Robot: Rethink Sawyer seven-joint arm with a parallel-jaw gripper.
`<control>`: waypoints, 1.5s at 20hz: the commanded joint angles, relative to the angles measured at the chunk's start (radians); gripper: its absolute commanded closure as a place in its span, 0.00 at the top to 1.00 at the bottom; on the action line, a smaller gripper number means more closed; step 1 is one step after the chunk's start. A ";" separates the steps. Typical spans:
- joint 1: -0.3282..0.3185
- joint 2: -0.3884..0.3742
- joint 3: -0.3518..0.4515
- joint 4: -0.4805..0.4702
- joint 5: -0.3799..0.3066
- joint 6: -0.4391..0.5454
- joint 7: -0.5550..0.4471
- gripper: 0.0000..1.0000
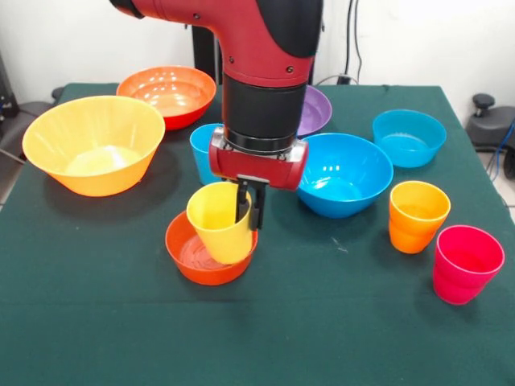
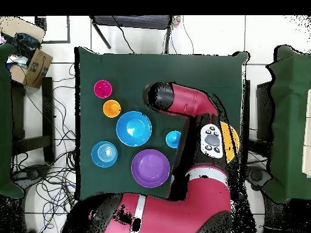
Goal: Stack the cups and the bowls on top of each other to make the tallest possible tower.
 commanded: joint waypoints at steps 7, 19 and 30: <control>0.015 0.035 0.065 -0.045 0.025 0.052 0.101 0.00; -0.014 -0.016 0.056 -0.022 0.013 0.114 0.057 0.00; -0.066 0.012 0.086 0.041 -0.011 0.020 0.034 0.00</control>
